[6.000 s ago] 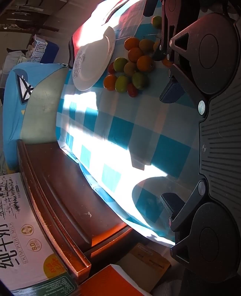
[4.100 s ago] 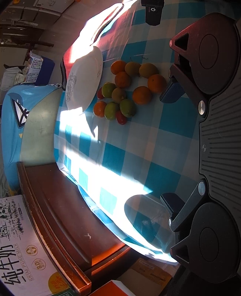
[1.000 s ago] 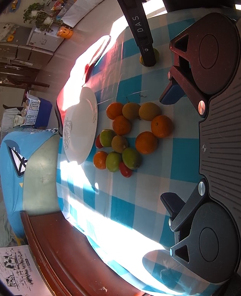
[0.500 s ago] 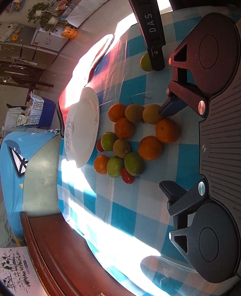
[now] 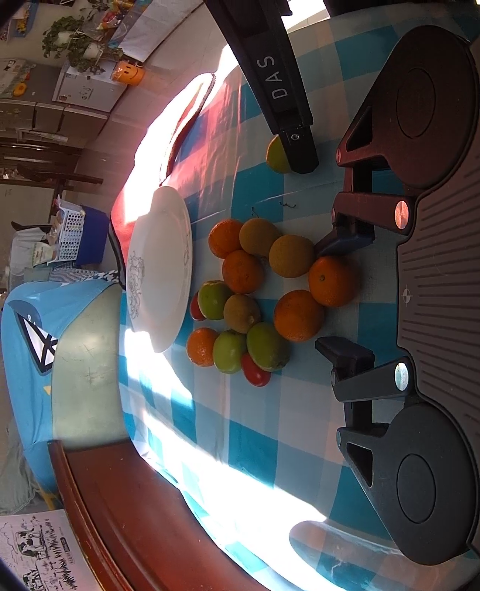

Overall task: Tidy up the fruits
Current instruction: 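Hold the green fruit in the right tool while the left tool grasps an orange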

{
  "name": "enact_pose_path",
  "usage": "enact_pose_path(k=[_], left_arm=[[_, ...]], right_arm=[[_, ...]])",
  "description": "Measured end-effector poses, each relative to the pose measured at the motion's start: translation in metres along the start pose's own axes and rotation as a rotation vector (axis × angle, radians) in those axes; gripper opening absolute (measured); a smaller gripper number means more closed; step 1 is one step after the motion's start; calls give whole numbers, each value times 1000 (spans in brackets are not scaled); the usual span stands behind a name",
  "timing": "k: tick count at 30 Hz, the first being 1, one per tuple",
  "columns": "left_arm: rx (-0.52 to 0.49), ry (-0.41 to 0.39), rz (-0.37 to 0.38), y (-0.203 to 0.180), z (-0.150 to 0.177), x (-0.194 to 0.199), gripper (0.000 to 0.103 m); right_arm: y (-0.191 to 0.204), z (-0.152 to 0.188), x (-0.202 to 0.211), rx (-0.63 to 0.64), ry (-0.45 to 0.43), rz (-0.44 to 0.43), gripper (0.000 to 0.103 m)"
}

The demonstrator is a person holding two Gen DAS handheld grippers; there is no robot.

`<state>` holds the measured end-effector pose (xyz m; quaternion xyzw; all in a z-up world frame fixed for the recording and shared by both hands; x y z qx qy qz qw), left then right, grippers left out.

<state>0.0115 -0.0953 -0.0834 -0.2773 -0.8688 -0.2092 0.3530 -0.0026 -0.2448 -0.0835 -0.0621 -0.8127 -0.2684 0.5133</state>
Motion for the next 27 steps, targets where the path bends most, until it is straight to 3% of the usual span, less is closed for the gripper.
enact_pose_path(k=[6, 27], left_arm=[[7, -1, 7, 0, -1, 0, 27], [86, -28, 42, 16, 2, 14, 26]], right_arm=[[1, -1, 0, -5, -8, 1, 26], [-3, -5, 2, -51, -10, -19, 27]])
Point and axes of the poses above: each gripper's, at about its wrist camera, not at the fingertips, and x roughly against the way its jaws point, y to its left, z to its underside, the point moved 4 cm from there along -x, roughly the way its jaws point, and after that the axes turned 15 degrees about -x, right-handed, at the moved point
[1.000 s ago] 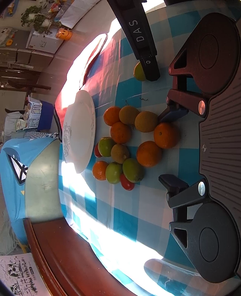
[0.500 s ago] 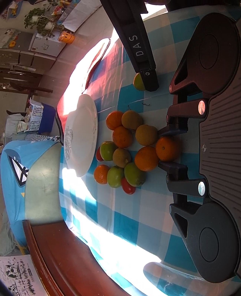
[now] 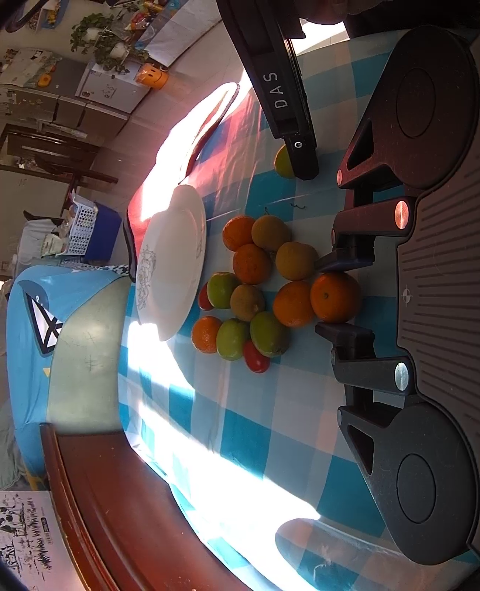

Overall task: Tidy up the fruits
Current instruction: 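Hold the green fruit in the right tool while the left tool grasps an orange, then carry the orange and green fruit onto the white plate and open both tools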

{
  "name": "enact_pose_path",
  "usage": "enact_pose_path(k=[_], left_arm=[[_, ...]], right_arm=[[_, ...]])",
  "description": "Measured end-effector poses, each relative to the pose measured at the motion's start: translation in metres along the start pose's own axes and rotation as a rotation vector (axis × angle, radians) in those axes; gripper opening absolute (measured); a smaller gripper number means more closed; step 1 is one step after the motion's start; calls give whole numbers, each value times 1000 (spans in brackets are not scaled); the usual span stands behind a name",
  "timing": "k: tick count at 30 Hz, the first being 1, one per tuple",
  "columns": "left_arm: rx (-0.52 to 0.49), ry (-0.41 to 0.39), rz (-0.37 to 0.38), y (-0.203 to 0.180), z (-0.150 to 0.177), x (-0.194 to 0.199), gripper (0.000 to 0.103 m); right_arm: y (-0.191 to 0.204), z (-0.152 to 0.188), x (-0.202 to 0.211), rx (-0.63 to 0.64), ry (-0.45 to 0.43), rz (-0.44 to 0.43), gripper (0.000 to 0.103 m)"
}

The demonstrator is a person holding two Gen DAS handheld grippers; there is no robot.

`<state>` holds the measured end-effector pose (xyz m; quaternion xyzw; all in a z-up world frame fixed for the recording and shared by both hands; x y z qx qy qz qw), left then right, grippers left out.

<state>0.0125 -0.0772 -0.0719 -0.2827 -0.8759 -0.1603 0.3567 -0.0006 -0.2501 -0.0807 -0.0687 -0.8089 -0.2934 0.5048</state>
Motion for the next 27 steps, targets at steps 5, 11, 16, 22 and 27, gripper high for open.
enact_pose_path(k=[5, 11, 16, 22, 27], left_arm=[[10, -22, 7, 3, -3, 8, 26], [-1, -67, 10, 3, -16, 19, 26], [13, -80, 19, 8, -28, 20, 26], [3, -72, 17, 14, -43, 9, 26], [14, -66, 36, 23, -58, -1, 26]], right_arm=[[2, -2, 4, -7, -9, -26, 27], [7, -6, 10, -2, -31, -66, 26], [11, -11, 14, 2, -51, -86, 27], [13, -19, 19, -16, -85, -111, 26], [17, -27, 19, -17, -100, -121, 26]])
Point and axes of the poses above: each gripper's, at about its wrist camera, not at the fingertips, and x roughly against the way its jaws point, y to its left, z to its underside, the point moved 4 cm from there along -x, roughly the way its jaws point, and after that the axes turned 15 degrees about -x, right-handed, at the moved point
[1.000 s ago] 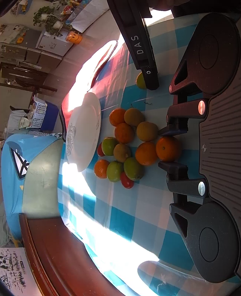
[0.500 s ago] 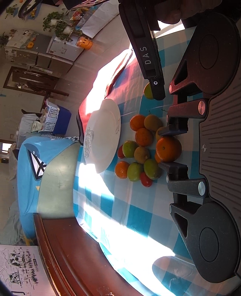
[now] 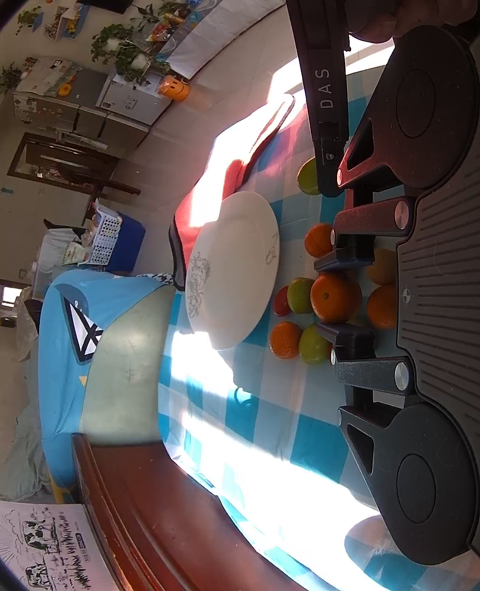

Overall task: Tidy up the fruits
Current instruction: 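Carry the orange and green fruit onto the white plate and open both tools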

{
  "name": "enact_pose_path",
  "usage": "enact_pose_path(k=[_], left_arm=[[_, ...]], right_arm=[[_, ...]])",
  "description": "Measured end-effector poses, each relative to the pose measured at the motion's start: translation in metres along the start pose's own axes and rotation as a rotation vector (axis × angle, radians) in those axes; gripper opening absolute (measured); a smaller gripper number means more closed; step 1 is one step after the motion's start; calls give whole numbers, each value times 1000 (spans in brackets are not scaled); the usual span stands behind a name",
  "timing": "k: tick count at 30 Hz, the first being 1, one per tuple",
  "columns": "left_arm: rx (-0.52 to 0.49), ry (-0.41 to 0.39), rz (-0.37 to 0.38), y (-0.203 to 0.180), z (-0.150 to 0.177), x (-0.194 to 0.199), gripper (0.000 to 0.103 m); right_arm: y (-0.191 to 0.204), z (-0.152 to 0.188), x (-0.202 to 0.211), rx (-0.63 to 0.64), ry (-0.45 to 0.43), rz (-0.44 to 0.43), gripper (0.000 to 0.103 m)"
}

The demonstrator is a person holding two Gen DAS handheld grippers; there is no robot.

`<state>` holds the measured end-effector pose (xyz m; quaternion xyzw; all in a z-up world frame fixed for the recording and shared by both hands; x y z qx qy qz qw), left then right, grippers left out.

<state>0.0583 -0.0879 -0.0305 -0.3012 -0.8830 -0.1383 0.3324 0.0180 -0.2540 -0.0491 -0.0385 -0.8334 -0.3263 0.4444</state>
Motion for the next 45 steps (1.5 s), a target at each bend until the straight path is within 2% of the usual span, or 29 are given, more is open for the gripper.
enact_pose_path(k=[9, 17, 26, 35, 45], left_arm=[[-29, -12, 14, 9, -28, -22, 26], [-69, -6, 16, 9, -48, -47, 26], [-61, 9, 30, 17, -67, -81, 26], [-44, 33, 40, 23, -72, -108, 26], [-46, 25, 33, 23, -76, -115, 28]], right_arm=[[8, -22, -12, -48, -15, -18, 26], [9, -44, -32, -86, -29, 20, 26], [8, -67, -52, -107, -38, 48, 26], [4, -80, -70, -127, -32, 72, 26], [-2, -90, -77, -169, -48, 65, 30]])
Point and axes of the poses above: each gripper's, at about its wrist camera, not at the fingertips, and x roughly against the way its jaws point, y to its left, z to its underside, the point moved 4 cm from there along -x, roughly the way its jaws point, and after that the axes turned 15 degrees about -x, right-handed, at the moved point
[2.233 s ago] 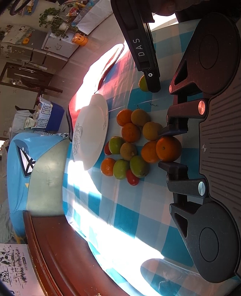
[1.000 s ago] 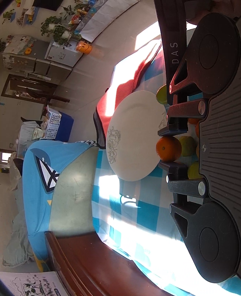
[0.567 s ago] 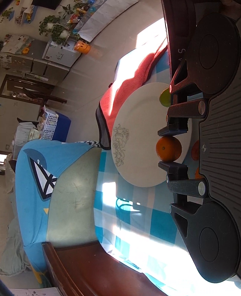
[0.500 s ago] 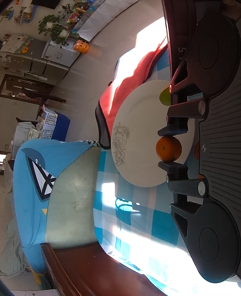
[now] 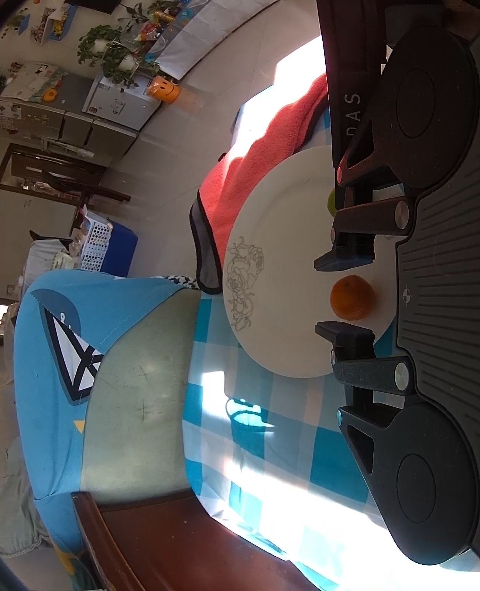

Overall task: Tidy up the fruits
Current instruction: 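Carry the orange and green fruit onto the white plate and open both tools, then withdraw both tools from the plate back toward the fruit pile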

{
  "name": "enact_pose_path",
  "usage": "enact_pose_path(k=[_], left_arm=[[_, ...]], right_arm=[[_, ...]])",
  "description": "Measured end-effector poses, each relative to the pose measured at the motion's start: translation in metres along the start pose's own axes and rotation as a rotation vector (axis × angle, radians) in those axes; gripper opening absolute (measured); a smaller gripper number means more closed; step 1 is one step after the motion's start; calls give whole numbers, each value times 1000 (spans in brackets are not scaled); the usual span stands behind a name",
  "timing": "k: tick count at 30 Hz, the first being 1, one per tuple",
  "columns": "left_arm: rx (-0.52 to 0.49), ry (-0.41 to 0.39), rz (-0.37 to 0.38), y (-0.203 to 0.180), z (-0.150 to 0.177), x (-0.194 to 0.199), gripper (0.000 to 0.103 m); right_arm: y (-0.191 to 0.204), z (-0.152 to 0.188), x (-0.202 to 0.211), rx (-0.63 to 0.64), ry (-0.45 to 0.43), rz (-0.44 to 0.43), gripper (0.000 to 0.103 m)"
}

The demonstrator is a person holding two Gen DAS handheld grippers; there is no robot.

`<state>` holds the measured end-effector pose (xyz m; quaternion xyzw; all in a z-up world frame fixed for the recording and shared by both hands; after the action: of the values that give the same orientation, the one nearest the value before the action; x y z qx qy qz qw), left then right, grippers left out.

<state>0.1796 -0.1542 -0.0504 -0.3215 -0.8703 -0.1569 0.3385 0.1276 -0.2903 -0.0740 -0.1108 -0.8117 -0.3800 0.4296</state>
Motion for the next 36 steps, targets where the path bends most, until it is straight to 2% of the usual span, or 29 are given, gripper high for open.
enact_pose_path(k=[2, 4, 6, 8, 21, 28, 36], left_arm=[[2, 2, -9, 0, 0, 2, 33], [8, 5, -35, 2, -1, 6, 44], [14, -8, -58, 7, -2, 12, 60], [15, -15, -72, 9, -3, 18, 65], [-21, 33, -132, 9, 8, 38, 81], [-42, 60, -161, 9, 15, 45, 82], [-40, 71, -168, 8, 28, 62, 83]], right_arm=[[0, 0, 1, -3, 0, 0, 30], [0, 0, 3, -8, -4, 2, 30], [-1, -1, 7, -13, -12, -6, 31], [0, -3, 11, -14, -22, -15, 35], [10, 4, 26, 86, -75, 4, 43], [14, 10, 31, 127, -83, 21, 50], [12, 25, 41, 155, -77, 29, 51]])
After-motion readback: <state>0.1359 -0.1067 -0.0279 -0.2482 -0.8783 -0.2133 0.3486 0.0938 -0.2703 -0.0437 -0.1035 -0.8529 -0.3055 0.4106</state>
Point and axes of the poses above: each gripper's, at about its wrist camera, not at the fingertips, and x roughly against the way its jaws point, y to its left, z to its underside, the point moved 4 cm from there along -x, roughly the way its jaws point, and after that the axes turned 15 degrees about -x, right-handed, at the moved point
